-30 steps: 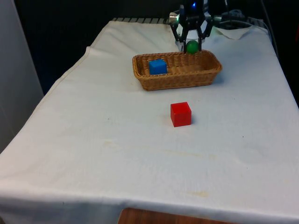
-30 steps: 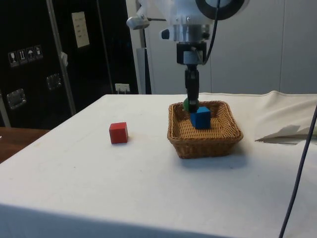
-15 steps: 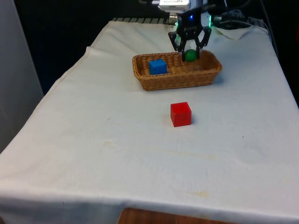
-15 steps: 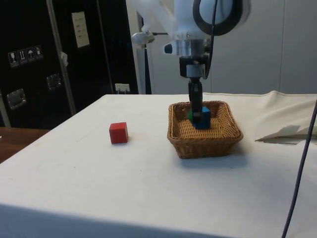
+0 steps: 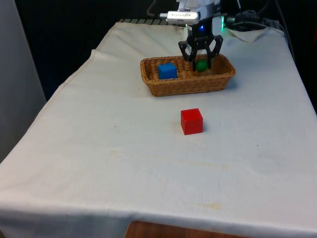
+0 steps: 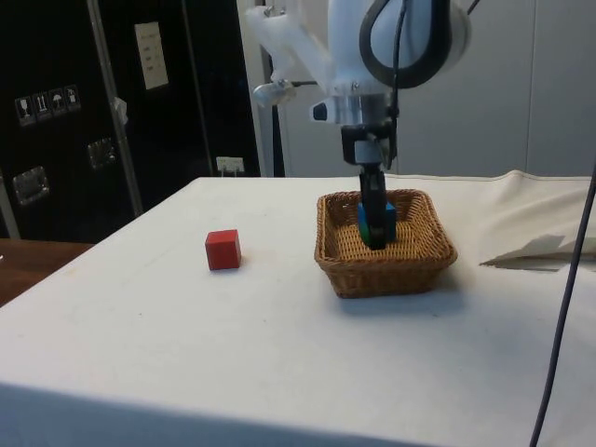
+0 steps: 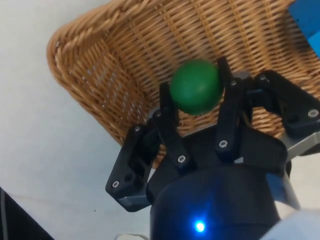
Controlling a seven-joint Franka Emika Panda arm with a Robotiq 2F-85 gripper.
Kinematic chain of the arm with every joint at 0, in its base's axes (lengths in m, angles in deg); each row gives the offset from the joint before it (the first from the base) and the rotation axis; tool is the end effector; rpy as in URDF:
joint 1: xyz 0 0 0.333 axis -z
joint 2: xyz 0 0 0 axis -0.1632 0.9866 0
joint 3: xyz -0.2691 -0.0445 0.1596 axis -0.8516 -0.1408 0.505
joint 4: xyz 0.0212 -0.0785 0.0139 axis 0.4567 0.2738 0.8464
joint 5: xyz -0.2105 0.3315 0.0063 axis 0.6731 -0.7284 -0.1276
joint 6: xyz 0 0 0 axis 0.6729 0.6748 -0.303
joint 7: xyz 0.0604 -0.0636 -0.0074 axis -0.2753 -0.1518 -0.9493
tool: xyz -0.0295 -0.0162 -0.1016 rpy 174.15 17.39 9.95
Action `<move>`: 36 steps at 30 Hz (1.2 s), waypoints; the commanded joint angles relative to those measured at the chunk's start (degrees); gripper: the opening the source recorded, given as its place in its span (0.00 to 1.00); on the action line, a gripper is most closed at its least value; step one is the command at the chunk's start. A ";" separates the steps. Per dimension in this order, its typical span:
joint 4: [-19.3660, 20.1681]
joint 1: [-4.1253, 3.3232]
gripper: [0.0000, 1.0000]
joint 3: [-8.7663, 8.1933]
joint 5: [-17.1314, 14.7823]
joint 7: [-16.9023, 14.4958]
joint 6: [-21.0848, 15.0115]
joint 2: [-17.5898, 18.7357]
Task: Place all non-red objects into the basket.
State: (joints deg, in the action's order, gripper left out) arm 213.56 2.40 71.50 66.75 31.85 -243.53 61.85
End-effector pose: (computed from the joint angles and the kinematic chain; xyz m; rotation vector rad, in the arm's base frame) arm 0.3982 -0.0085 0.2102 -3.0470 -0.4175 0.0285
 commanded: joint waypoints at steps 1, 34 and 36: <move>-0.06 -0.11 0.00 0.46 -2.23 -1.38 -0.63 0.46; 1.15 0.06 0.99 0.69 -9.68 -6.13 -2.98 2.18; 1.15 0.06 1.00 0.69 -9.74 -6.13 -2.98 2.18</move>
State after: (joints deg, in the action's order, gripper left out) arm 214.64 2.34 71.62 59.02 27.09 -246.11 64.37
